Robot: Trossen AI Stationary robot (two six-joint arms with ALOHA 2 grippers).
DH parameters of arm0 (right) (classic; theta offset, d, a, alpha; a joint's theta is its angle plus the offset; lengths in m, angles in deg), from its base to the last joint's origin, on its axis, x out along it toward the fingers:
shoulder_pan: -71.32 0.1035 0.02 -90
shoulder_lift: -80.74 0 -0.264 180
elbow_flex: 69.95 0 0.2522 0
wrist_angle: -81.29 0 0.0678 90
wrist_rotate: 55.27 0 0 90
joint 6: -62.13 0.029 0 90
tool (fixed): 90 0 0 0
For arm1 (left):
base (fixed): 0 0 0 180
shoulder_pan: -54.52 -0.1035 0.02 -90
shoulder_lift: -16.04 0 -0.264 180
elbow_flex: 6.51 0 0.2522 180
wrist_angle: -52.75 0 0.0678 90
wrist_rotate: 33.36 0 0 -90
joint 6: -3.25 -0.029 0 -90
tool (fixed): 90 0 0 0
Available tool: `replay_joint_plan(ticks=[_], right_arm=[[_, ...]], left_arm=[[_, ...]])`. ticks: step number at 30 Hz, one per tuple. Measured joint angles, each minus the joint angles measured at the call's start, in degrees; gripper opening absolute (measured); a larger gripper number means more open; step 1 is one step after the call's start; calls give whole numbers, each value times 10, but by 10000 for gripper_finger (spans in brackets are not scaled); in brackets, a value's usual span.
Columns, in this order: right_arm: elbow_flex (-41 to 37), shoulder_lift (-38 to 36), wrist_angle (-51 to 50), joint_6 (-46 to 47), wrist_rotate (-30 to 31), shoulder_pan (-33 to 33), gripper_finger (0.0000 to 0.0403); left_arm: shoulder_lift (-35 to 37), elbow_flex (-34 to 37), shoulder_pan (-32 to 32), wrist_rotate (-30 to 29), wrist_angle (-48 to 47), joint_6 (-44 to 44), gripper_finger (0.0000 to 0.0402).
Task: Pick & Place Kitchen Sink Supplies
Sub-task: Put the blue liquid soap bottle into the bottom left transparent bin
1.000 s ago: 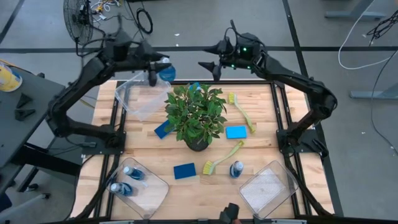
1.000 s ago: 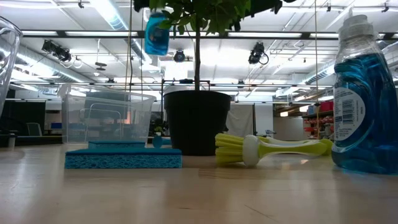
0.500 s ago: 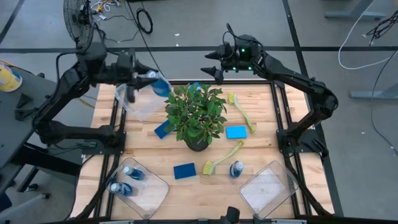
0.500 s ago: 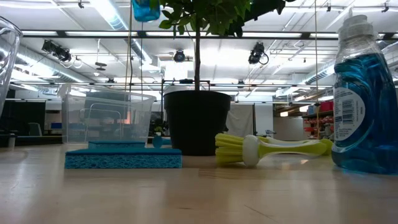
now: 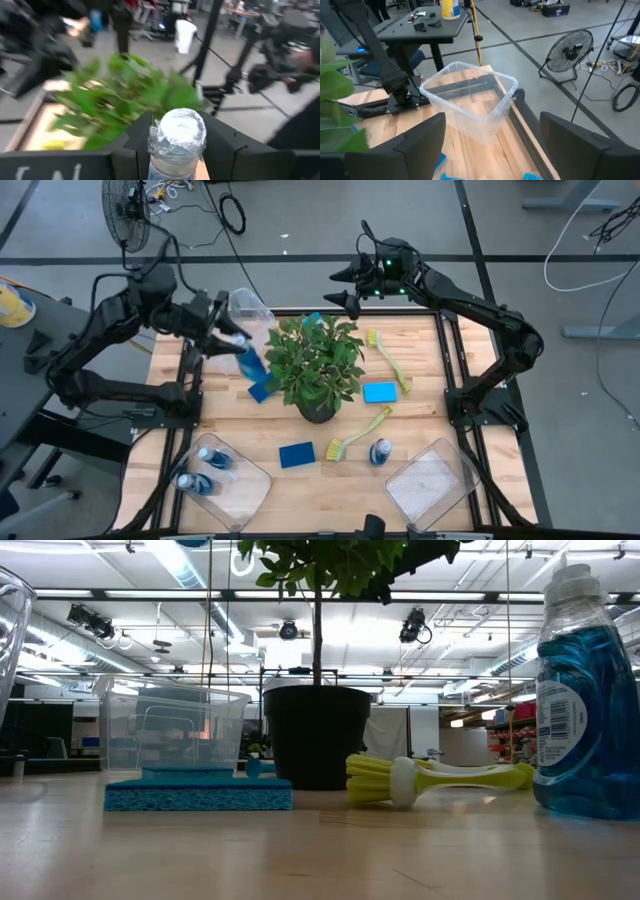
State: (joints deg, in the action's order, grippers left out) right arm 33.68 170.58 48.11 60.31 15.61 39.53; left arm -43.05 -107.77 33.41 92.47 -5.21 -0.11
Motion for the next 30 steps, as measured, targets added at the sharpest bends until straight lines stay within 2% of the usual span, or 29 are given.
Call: replay_joint_plan(ticks=[9, 18, 30], right_arm=[[0, 0, 0, -1, 0, 0, 322], [0, 0, 0, 24, 1, 0, 322], [0, 0, -6, 45, 1, 0, 322]], left_arm=[[-1, 0, 121, 28, -35, 34, 139], [-3, 0, 244, 16, -27, 72, 139], [-44, 0, 400, 15, -2, 86, 138]])
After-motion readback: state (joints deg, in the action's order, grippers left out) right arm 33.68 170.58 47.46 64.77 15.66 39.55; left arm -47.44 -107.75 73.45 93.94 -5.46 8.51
